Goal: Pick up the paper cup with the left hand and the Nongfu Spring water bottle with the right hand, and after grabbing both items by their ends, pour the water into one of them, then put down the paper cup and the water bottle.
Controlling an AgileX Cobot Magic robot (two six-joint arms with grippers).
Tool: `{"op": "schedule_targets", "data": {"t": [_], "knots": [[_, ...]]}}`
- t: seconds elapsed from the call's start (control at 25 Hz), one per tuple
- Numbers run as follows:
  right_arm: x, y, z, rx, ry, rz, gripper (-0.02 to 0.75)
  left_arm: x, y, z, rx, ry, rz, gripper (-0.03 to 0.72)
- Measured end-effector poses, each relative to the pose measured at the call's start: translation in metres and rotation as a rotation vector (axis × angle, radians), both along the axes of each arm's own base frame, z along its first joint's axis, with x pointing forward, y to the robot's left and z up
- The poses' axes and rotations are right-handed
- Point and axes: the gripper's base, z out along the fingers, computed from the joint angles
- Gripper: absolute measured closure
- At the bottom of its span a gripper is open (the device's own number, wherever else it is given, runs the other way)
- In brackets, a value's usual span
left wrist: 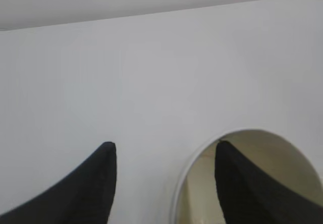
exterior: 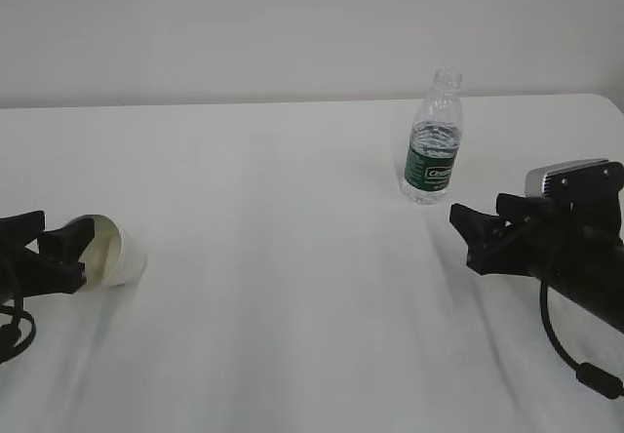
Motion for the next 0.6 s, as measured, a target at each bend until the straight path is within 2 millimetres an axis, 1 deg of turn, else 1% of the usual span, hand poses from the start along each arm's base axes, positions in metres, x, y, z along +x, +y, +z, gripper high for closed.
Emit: {"op": "schedule_targets", "data": {"t": [0.2, 0.6], "knots": [[-0.0005, 0.0012, -0.0001, 0.005, 0.002, 0.013, 0.219, 0.0051, -0.0008, 0.0043, -0.004, -0.025, 0.0, 0.249], [-0.0004, 0.0019, 0.0001, 0.005, 0.002, 0.021, 0.219, 0.0052, -0.0005, 0.0043, -0.003, -0.025, 0.003, 0.251]]}}
